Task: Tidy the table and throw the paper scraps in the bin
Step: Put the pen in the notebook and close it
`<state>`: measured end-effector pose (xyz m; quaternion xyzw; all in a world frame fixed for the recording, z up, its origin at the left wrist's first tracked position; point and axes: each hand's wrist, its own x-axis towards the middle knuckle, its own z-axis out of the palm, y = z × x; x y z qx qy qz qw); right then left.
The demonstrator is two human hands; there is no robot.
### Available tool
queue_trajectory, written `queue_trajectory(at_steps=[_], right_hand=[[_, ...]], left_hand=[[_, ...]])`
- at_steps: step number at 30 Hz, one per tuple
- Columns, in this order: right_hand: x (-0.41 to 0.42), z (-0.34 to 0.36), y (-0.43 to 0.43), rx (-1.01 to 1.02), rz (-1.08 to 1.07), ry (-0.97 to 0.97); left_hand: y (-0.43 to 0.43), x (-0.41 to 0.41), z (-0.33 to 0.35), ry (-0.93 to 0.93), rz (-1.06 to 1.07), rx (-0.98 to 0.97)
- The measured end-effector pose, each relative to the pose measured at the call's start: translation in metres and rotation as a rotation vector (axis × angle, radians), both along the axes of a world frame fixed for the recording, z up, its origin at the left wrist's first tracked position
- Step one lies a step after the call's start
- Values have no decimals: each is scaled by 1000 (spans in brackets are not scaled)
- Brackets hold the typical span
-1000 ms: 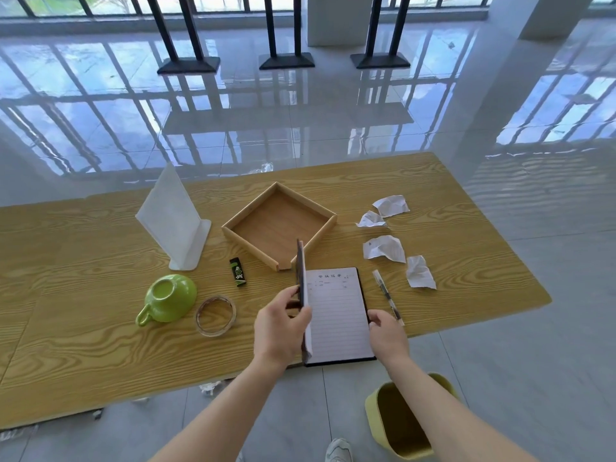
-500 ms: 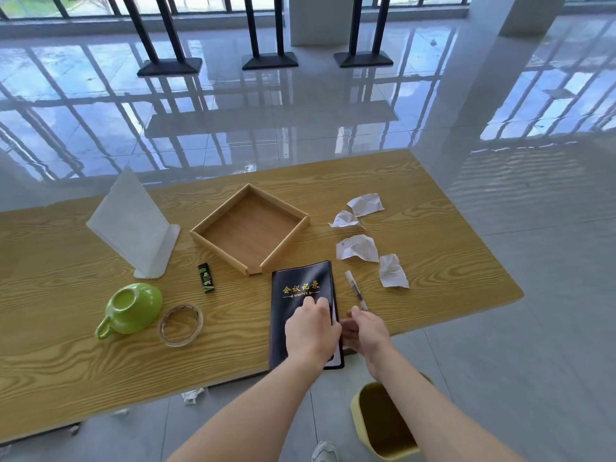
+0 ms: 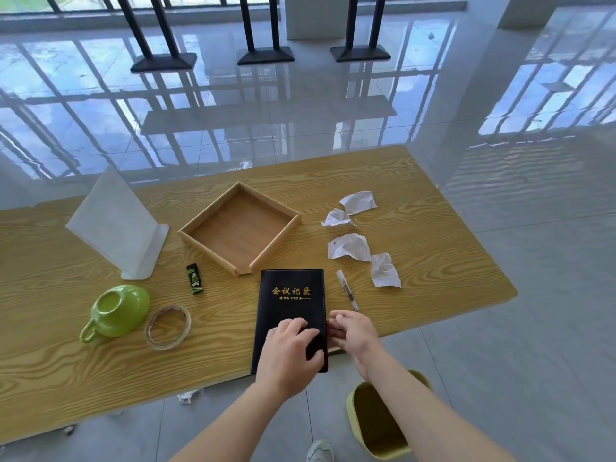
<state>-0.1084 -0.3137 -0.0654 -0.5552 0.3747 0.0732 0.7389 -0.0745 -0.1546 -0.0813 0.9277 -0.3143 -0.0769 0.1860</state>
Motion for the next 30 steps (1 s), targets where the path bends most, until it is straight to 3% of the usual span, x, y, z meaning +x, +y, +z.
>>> queue_trajectory(at_steps=[5,10,14,18,30], right_hand=[[4,0,0,-192,136,20],[11,5,-27,-885,309,38],[21,3,-45,-1190,420,81],[29,-5,-51,-1281,493,153],[36,-17,-45,-1269,561,246]], left_hand=[[46,-1,-9,32,-135,215],[59,3,-4,-52,-123,247],[56,5,-2,-89,-137,242],[52,5,1,-108,-144,288],[51,10,2,-190,-213,399]])
